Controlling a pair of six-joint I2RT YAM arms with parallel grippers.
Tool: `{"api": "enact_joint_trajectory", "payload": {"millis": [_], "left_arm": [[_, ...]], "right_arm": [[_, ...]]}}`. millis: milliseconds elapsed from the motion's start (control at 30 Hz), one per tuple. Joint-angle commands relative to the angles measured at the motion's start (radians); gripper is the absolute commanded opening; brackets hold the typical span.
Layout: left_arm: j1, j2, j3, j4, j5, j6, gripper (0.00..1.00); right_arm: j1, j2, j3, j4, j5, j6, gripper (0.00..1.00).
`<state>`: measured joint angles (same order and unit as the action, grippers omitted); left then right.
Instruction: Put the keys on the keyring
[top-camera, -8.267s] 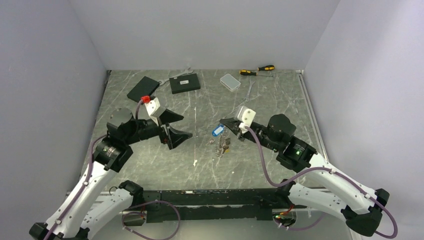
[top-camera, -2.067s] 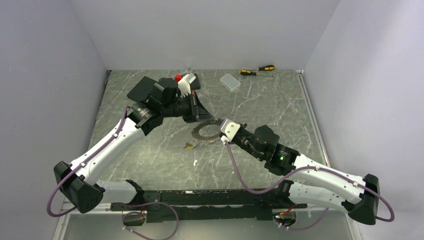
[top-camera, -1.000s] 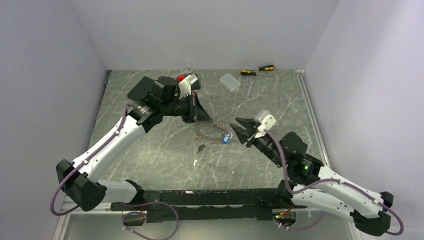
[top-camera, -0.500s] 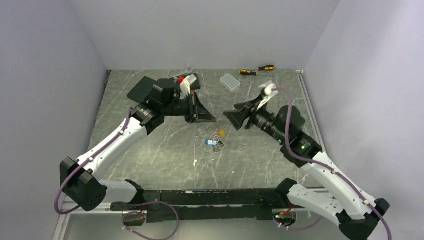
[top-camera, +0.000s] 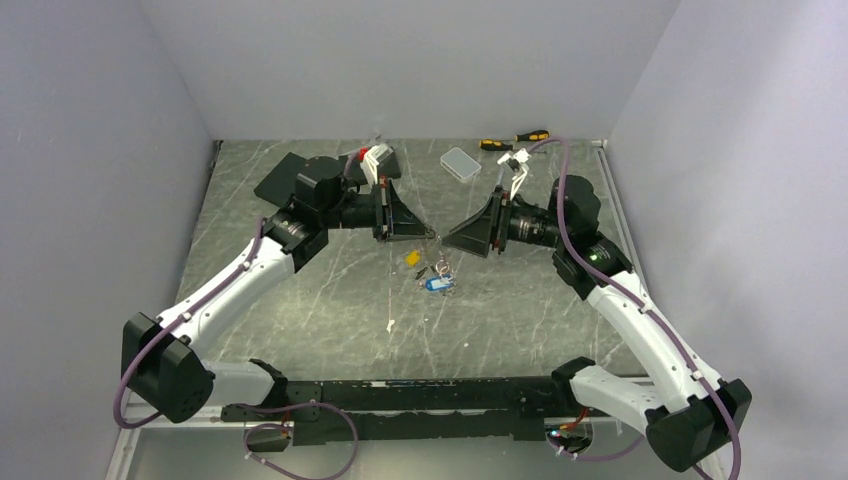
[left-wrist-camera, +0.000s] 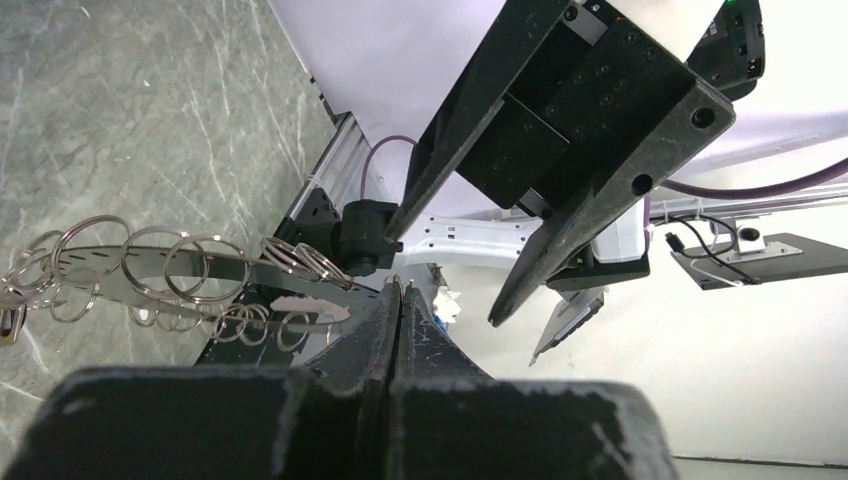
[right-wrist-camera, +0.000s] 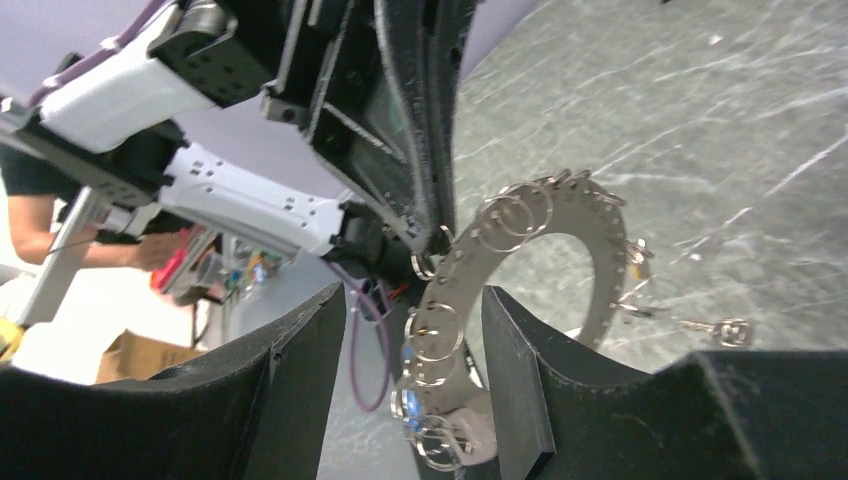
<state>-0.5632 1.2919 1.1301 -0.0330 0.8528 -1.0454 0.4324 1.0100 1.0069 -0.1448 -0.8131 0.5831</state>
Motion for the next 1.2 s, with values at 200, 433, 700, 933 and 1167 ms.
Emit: {"api": "enact_joint_trajectory", "payload": {"millis": [200,433,700,933,1167], "left_arm": [[0.005,-0.032,-0.014,0.153,0.055,-0.046,0.0],[0.005,-0.018,-0.02,0.194,0.071,-0.068,0.0],[0.005,-0.019,0.003,0.127,0.037,-0.051,0.0],[0.005,-0.013,0.028,0.048,-0.023,-0.059,0.0],[0.006,-0.003,0.028,-0.007,-0.083,-0.037,0.0]], "right_arm": [[-0.004,0.02,0.013,0.114,-0.148,0.072,0.48],[-0.004,0.044,0.024,0.114,-0.143,0.07,0.47],[-0.003,0.035,0.057,-0.024,-0.081,-0.06,0.54],[0.026,0.008,0.055,-0.112,0.032,-0.183,0.71],[0.141,0.041,0.08,-0.162,0.236,-0.226,0.79]]}}
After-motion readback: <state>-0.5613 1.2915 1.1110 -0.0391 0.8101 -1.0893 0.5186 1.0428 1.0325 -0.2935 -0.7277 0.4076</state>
